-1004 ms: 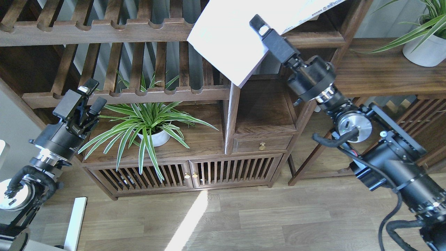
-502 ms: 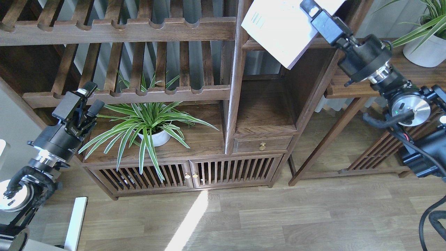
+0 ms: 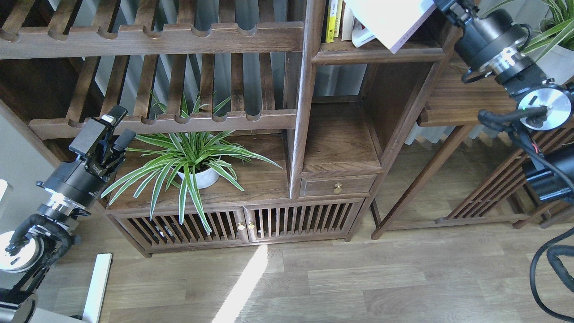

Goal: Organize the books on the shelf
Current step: 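Insert the white book into the upper compartment beside the upright books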

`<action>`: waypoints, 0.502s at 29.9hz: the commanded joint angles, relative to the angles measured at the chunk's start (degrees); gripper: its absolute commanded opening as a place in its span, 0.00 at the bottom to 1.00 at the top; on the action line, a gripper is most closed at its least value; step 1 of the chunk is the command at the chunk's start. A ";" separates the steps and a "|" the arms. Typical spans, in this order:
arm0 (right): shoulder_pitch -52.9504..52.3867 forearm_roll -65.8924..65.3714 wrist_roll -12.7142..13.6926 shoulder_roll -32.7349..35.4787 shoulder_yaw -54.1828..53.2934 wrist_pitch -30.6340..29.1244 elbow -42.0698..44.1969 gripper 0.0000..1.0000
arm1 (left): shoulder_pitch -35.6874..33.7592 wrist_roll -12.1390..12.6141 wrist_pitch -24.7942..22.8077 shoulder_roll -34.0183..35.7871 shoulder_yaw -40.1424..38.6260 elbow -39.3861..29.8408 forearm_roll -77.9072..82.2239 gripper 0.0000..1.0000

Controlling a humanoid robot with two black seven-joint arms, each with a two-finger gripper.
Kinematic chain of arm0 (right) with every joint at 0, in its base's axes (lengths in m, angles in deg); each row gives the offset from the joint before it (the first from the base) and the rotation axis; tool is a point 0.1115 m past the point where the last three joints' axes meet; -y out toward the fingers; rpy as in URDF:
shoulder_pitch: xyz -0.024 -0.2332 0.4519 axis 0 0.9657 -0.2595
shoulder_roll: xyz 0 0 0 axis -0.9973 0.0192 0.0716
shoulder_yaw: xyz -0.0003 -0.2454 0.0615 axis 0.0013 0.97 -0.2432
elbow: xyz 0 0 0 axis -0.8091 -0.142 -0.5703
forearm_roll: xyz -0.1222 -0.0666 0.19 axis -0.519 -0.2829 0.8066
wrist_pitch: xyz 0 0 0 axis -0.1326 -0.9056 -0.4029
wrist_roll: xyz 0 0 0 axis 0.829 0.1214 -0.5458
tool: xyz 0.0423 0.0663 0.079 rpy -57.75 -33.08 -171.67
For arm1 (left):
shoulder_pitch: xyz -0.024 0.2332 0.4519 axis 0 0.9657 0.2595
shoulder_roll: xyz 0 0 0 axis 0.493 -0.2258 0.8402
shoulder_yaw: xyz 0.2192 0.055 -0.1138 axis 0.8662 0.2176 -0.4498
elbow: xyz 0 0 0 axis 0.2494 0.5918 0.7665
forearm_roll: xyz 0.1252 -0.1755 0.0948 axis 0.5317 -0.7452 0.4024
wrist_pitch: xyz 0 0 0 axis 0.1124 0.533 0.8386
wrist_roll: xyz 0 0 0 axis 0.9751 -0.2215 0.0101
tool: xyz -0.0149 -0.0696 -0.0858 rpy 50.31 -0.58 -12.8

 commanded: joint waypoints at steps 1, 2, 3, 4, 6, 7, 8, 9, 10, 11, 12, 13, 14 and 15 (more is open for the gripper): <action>-2.15 -0.01 0.65 -0.18 -0.04 0.75 2.83 0.06 | 0.01 -0.01 0.00 0.00 0.08 -0.01 0.07 0.98; -2.59 -0.01 0.83 -0.27 -0.13 0.75 3.44 0.06 | 0.01 -0.01 0.00 0.00 0.08 -0.01 -0.02 0.98; -3.38 -0.01 0.83 -0.44 -0.13 0.75 4.23 0.06 | 0.10 -0.01 0.00 0.00 0.17 -0.01 0.07 0.98; -3.91 -0.01 0.83 -0.45 -0.13 0.75 4.76 0.06 | 0.10 -0.01 0.00 0.00 0.08 -0.01 0.07 0.98; -4.97 -0.10 0.92 -0.53 -0.13 1.54 5.29 0.05 | 0.10 -0.01 0.00 0.00 0.08 -0.01 0.07 0.98; -5.41 -0.10 0.92 -0.53 -0.13 1.89 5.38 0.05 | 0.10 -0.01 0.00 0.00 0.08 -0.01 0.07 0.98; -6.11 -0.10 0.83 -0.53 -0.04 3.02 5.56 0.05 | 0.10 -0.01 0.00 0.00 0.08 -0.01 0.07 0.98; -6.72 -0.10 0.83 -0.88 -0.04 4.34 5.64 0.05 | 0.10 -0.01 0.00 0.00 0.17 -0.01 0.07 0.98; -7.43 -0.10 0.83 -1.49 -0.04 6.53 5.73 0.05 | 0.10 -0.01 0.00 0.00 0.34 -0.01 0.07 0.98; -7.95 -0.10 0.83 -2.02 -0.04 8.03 5.73 0.06 | 0.10 -0.01 0.00 0.00 0.43 -0.01 0.07 0.98; -8.57 -0.10 0.74 -2.55 -0.04 9.52 5.73 0.06 | 0.10 -0.01 0.00 0.00 0.52 -0.01 0.07 0.98; -9.27 -0.19 0.74 -2.99 -0.04 10.67 5.82 0.06 | 0.10 -0.01 0.00 0.00 0.52 -0.01 0.07 0.98; -9.97 -0.19 0.74 -3.34 -0.04 11.72 5.91 0.06 | 0.10 -0.01 0.00 0.00 0.52 -0.01 0.07 0.98; -10.33 -0.19 0.74 -3.61 0.05 11.99 6.08 0.06 | 0.10 -0.01 0.00 0.00 0.52 -0.01 0.07 0.98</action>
